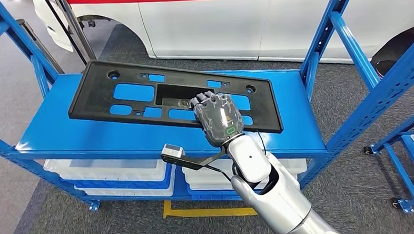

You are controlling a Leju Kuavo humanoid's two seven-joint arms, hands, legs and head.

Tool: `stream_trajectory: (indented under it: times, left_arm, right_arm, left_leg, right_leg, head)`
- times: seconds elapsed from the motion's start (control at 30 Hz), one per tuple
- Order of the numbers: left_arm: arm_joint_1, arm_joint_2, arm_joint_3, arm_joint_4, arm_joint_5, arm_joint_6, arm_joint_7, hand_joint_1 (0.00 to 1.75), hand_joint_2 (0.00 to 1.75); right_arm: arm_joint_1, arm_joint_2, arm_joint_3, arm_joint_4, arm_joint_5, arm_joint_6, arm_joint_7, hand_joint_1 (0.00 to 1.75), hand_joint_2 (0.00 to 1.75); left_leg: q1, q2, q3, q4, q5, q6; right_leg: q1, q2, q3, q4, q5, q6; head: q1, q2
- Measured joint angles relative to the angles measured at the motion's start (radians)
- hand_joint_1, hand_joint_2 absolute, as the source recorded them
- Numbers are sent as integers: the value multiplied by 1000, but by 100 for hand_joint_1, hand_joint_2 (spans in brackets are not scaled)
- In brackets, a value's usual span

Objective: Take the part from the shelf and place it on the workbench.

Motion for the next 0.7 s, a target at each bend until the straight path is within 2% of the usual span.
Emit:
stream_trajectory:
  times: [0.03,0.1,0.13,0.17,0.2,0.23,0.27,0.3,0.33,0.37,0.43,0.47,0.5,0.53,0.6,0.63,0.67,0.7]
  left_arm:
    - [-1,0,-1,0,0,0,0,0,175]
    - [-1,0,-1,0,-1,-2,0,0,175]
    - [0,0,-2,0,-1,-2,0,0,175]
    - [0,0,-2,0,-2,-2,0,0,175]
    - [0,0,-2,0,-2,-2,0,0,175]
    - [0,0,-2,0,-3,-2,0,0,175]
    - [0,-1,-2,0,-3,-2,0,0,175]
    - [-1,-1,-2,0,-3,-2,-1,0,175]
    - [-1,-1,-2,0,-3,-2,-1,0,175]
    - [-1,-1,-3,0,-3,-2,-1,0,175]
    - [1,-1,-6,0,-4,-2,-1,0,175]
    - [2,-1,-7,0,-5,-1,-1,0,175]
    - [3,-1,-9,0,-6,-1,-1,0,175]
    - [4,-1,-10,0,-7,-1,-1,0,175]
    - [4,-1,-13,0,-8,-1,-1,0,175]
    - [4,-1,-16,0,-8,-1,-1,0,175]
    - [4,-1,-19,0,-9,0,-1,0,175]
    - [4,-1,-22,0,-10,0,-1,0,175]
  right_arm:
    - [0,-1,0,0,0,1,0,175,175]
    - [1,-4,0,1,-1,2,-1,175,175]
    - [1,-6,0,1,-1,2,-1,175,175]
    - [2,-8,0,2,-1,3,-1,175,175]
    - [2,-9,0,2,-2,3,-1,175,175]
    - [2,-10,0,2,-2,4,-1,175,175]
    - [2,-10,0,2,-3,4,-1,175,175]
    - [1,-10,0,1,-3,4,-2,175,175]
    - [1,-10,0,0,-3,4,-2,175,175]
    - [0,-10,0,0,-3,4,-3,175,175]
    - [0,-11,-1,0,-4,5,-4,175,175]
    - [0,-11,-1,0,-4,6,-4,175,175]
    - [0,-11,-1,-1,-4,6,-4,175,175]
    - [0,-10,-1,0,-4,7,-4,175,175]
    - [0,-10,-1,-1,-4,9,-4,175,175]
    - [1,-9,-1,-1,-4,10,-4,175,175]
    - [3,-9,-1,-1,-5,11,-4,175,175]
    - [6,-9,-1,-1,-6,12,-4,175,175]
  left_leg:
    - [3,3,-12,-3,14,6]
    - [2,6,-43,0,36,12]
    - [2,6,-59,4,46,11]
    - [2,6,-76,9,55,9]
    - [2,6,-93,16,62,7]
    - [2,6,-109,24,68,5]
    - [2,6,-123,33,73,1]
    - [1,6,-135,41,78,-3]
    - [0,5,-142,47,83,-9]
    - [-1,5,-147,49,89,-15]
    - [0,3,-151,48,103,-29]
    - [2,2,-156,52,98,-35]
    - [4,1,-164,66,76,-40]
    - [5,1,-175,97,37,-44]
    - [7,0,-200,206,-62,-50]
    - [8,0,-206,261,-91,-53]
    - [8,1,-203,297,-97,-55]
    - [8,1,-186,305,-80,-55]
  right_leg:
    - [-1,1,-12,39,-48,4]
    - [-3,2,-38,161,-147,12]
    - [-4,2,-44,215,-166,15]
    - [-6,2,-38,245,-162,17]
    - [-8,2,-17,242,-140,18]
    - [-9,2,22,205,-113,18]
    - [-10,2,71,142,-104,15]
    - [-8,3,118,75,-107,10]
    - [-6,4,150,24,-116,4]
    - [-3,5,166,-6,-128,-2]
    - [-1,4,163,-17,-117,-17]
    - [-3,2,157,-21,-108,-26]
    - [-4,-1,148,-24,-96,-35]
    - [-6,-3,136,-27,-84,-43]
    - [-4,-4,108,-27,-60,-50]
    - [-3,-4,91,-26,-48,-51]
    - [-2,-5,75,-24,-37,-50]
    - [-2,-5,59,-22,-26,-49]
  head:
    - [0,0]
    - [0,0]
    - [0,0]
    - [0,0]
    - [0,0]
    - [0,0]
    - [0,0]
    - [0,0]
    - [0,0]
    - [-1,0]
    - [0,0]
    - [0,0]
    - [0,0]
    - [0,0]
    - [-1,0]
    - [-1,0]
    - [-1,0]
    - [-1,0]
